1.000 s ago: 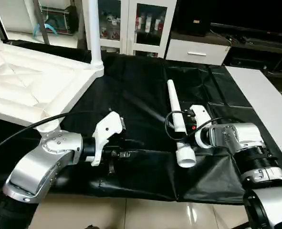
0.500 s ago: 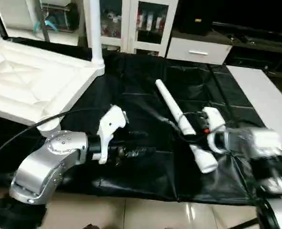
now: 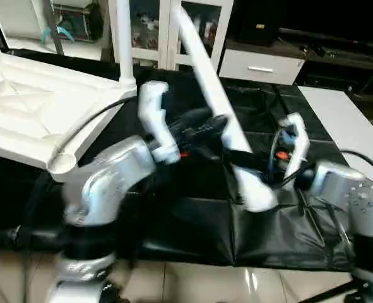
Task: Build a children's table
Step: Pick table leg
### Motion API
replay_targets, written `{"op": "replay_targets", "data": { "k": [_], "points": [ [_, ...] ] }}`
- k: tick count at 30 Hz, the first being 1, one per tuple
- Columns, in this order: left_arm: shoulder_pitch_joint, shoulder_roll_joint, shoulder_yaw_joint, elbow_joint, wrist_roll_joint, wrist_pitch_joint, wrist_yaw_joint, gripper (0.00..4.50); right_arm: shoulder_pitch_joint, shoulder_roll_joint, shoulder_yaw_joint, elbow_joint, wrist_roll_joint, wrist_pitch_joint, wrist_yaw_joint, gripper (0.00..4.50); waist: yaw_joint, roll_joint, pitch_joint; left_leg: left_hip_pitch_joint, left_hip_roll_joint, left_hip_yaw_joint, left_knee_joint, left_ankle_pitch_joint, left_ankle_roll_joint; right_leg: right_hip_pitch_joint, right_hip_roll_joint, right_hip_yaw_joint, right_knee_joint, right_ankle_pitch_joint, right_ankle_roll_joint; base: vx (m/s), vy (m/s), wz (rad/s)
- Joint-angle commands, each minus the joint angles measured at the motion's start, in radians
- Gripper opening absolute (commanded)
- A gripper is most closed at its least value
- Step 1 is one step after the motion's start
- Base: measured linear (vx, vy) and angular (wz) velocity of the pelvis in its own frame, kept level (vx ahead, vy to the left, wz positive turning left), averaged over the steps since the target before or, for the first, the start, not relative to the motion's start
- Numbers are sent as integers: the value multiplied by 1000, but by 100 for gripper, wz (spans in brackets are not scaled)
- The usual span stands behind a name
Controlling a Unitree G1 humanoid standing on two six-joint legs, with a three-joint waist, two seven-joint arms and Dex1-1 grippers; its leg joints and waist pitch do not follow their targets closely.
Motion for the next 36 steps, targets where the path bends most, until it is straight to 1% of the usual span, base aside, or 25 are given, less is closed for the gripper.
{"op": "replay_targets", "data": {
  "k": [1, 2, 3, 4, 6, 7, 8, 9, 10, 11, 13, 14, 17, 19, 20, 22, 24, 25, 26, 27, 28, 30, 33, 34, 36],
  "points": [
    [-7, -8, 6, 32, -27, 49, 30, 436, 2, 5, 15, -47, 14, -23, 3, 182, 7, -2, -59, 5, -16, 30, -82, -130, -14, 52, -5, 6, -83, -174, -170, 0, 0, 0],
    [-27, -41, 42, 59, -52, 57, 69, 443, 3, 24, 25, -70, 23, -24, -6, 182, 10, 11, -59, 6, -18, 28, -83, -132, -19, 51, -5, 7, -81, -169, -169, 0, 0, 0],
    [-38, -55, 64, 74, -63, 64, 92, 448, 5, 35, 29, -83, 32, -27, -5, 182, 7, 9, -58, 6, -17, 28, -82, -140, -22, 50, -4, 6, -84, -164, -170, 0, 0, 0],
    [-47, -62, 79, 85, -71, 66, 104, 450, 8, 45, 35, -93, 36, -29, -7, 182, 9, 8, -60, 8, -16, 28, -83, -139, -23, 51, -4, 6, -86, -160, -171, 0, 0, 0],
    [-58, -72, 102, 94, -89, 77, 121, 450, 18, 50, 47, -110, 35, -37, -7, 182, 13, 13, -61, 7, -16, 26, -84, -119, -27, 55, -3, 6, -81, -105, -173, 0, 0, 0],
    [-62, -78, 112, 96, -101, 83, 131, 450, 24, 50, 53, -118, 34, -41, -8, 182, 17, 14, -62, 10, -15, 26, -83, -101, -25, 56, -3, 5, -78, -68, -175, 0, 0, 0],
    [-69, -81, 124, 102, -109, 99, 151, 450, 31, 53, 56, -126, 35, -44, -14, 182, 18, 17, -63, 10, -15, 25, -84, -91, -23, 58, -3, 5, -76, -49, -179, 0, 0, 0],
    [-73, -82, 129, 106, -114, 107, 161, 450, 34, 55, 57, -130, 36, -45, -17, 182, 18, 14, -63, 8, -17, 25, -84, -76, -21, 61, -1, 4, -75, -22, -182, 0, 0, 0],
    [-74, -81, 130, 109, -108, 111, 169, 450, 38, 55, 59, -135, 39, -49, -20, 182, 19, 21, -62, 9, -17, 24, -85, -78, -22, 61, -2, 4, -75, -21, -183, 0, 0, 0],
    [-75, -80, 130, 111, -104, 112, 174, 450, 40, 55, 60, -139, 40, -53, -21, 182, 18, 18, -63, 11, -16, 24, -84, -77, -18, 63, -2, 3, -76, -15, -182, 0, 0, 0],
    [-77, -85, 141, 123, -90, 112, 210, 450, 37, 61, 63, -136, 4, -89, -53, 182, 17, 20, -64, 10, -16, 24, -85, -70, -16, 64, -5, 4, -77, -11, -180, 0, 0, 0],
    [-77, -85, 142, 124, -88, 109, 214, 450, 36, 61, 63, -135, 0, -92, -57, 182, 18, 21, -64, 10, -15, 24, -85, -72, -18, 63, -5, 4, -77, -10, -181, 0, 0, 0],
    [-90, -88, 169, 152, -67, 77, 276, 450, 22, 72, 61, -122, -53, -150, -105, 182, 18, 21, -61, 12, -15, 26, -88, -88, -28, 62, -5, 5, -81, -29, -179, 0, 0, 0],
    [-99, -87, 187, 169, -64, 62, 297, 450, 19, 68, 74, -129, -75, -167, -116, 181, 20, 22, -60, 13, -16, 25, -89, -109, -36, 61, -5, 5, -85, -68, -164, 0, 0, 0],
    [-101, -88, 191, 172, -67, 59, 299, 450, 22, 60, 90, -137, -87, -174, -114, 181, 19, 22, -60, 12, -16, 24, -89, -115, -38, 61, -5, 5, -84, -73, -161, 0, 0, 0],
    [-106, -91, 199, 173, -77, 56, 300, 450, 31, 40, 130, -154, -116, -187, -112, 181, 20, 19, -59, 11, -16, 24, -90, -112, -42, 63, -5, 5, -84, -71, -151, 0, 0, 0],
    [-113, -103, 208, 168, -100, 61, 306, 450, 43, 22, 183, -166, -157, -217, -120, 181, 20, 21, -59, 9, -16, 24, -89, -103, -42, 63, -5, 5, -83, -55, -148, 0, 0, 0],
    [-114, -105, 209, 167, -103, 61, 307, 450, 45, 19, 191, -167, -163, -222, -121, 181, 19, 20, -60, 10, -16, 24, -88, -98, -43, 63, -5, 5, -82, -45, -151, 0, 0, 0],
    [-116, -115, 214, 164, -112, 65, 315, 450, 49, 13, 213, -167, -183, -238, -128, 181, 18, 21, -60, 10, -17, 24, -87, -97, -42, 62, -4, 5, -82, -41, -153, 0, 0, 0],
    [-116, -115, 214, 164, -112, 65, 315, 450, 49, 13, 213, -167, -183, -238, -128, 181, 18, 20, -60, 10, -16, 25, -87, -97, -41, 62, -4, 5, -82, -35, -156, 0, 0, 0],
    [-119, -123, 217, 163, -118, 67, 327, 450, 51, 2, 240, -166, -214, -263, -136, 181, 18, 22, -60, 11, -16, 24, -87, -99, -40, 62, -5, 5, -81, -33, -158, 0, 0, 0],
    [-125, -137, 221, 169, -126, 65, 348, 414, 51, 1, 273, -157, -258, -294, -159, 181, 19, 26, -58, 11, -16, 24, -88, -112, -43, 61, -5, 6, -82, -41, -160, 0, 0, 0],
    [-129, -144, 225, 176, -133, 65, 358, 411, 50, 3, 290, -154, -281, -310, -170, 181, 18, 23, -59, 10, -17, 24, -88, -126, -41, 62, -4, 6, -83, -54, -155, 0, 0, 0],
    [-133, -145, 229, 179, -135, 65, 362, 383, 51, 1, 298, -153, -291, -321, -175, 181, 17, 22, -59, 9, -17, 24, -88, -126, -41, 62, -4, 6, -83, -54, -153, 0, 0, 0],
    [-137, -146, 234, 181, -136, 63, 366, 370, 51, 1, 304, -151, -300, -330, -179, 181, 17, 23, -59, 11, -17, 24, -88, -128, -40, 60, -3, 6, -84, -56, -151, 0, 0, 0]
  ]
}}
